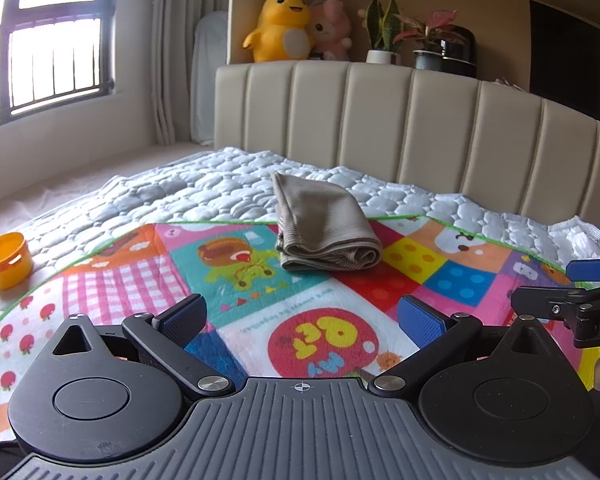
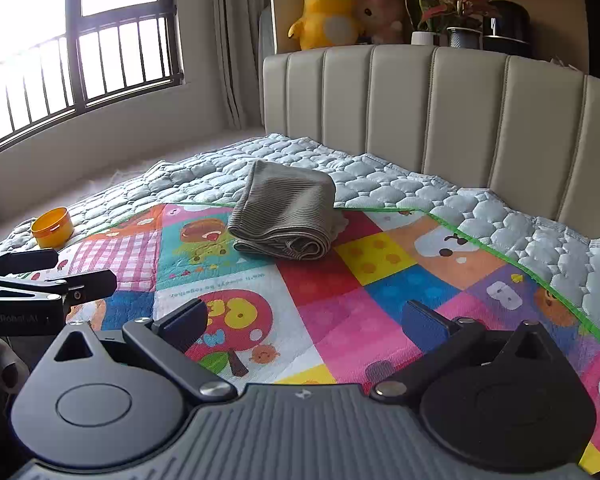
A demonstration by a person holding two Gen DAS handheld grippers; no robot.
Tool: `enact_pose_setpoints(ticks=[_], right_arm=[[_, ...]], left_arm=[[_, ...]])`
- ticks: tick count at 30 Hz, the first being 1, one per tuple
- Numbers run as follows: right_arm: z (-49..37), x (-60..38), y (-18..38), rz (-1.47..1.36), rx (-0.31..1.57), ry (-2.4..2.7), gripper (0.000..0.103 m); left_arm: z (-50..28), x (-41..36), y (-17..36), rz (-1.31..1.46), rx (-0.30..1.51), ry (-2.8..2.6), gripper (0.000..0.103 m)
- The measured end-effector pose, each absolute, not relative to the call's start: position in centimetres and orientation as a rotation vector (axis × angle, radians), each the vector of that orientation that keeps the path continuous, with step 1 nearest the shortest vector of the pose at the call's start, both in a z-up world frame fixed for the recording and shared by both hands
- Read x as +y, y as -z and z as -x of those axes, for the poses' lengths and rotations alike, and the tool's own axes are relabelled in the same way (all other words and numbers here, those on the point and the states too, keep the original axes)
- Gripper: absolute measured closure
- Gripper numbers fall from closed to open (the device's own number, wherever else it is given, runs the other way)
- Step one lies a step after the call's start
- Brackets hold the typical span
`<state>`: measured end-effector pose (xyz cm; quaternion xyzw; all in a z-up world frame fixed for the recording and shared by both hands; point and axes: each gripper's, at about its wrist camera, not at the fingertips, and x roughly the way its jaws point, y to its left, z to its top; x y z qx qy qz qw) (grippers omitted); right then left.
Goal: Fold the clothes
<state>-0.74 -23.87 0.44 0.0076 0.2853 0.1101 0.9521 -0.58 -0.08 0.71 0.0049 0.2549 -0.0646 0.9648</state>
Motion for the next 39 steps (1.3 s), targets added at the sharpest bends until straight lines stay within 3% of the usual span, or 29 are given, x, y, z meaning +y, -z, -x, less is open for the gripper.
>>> enact_pose_setpoints(ticks=[9,39], right_arm=[[0.83,-23.74,-0.45,-0.014,0.579,-0.22,0.0],[0.88,-23.41,-0.46,-0.016,0.582,-0.213,0.0]], left_arm=[[1.43,-0.03,-1.24,-0.012,0.459,0.11,0.0],[0.92,-0.61,-0.68,-0.042,0.514,0.133,0.0]])
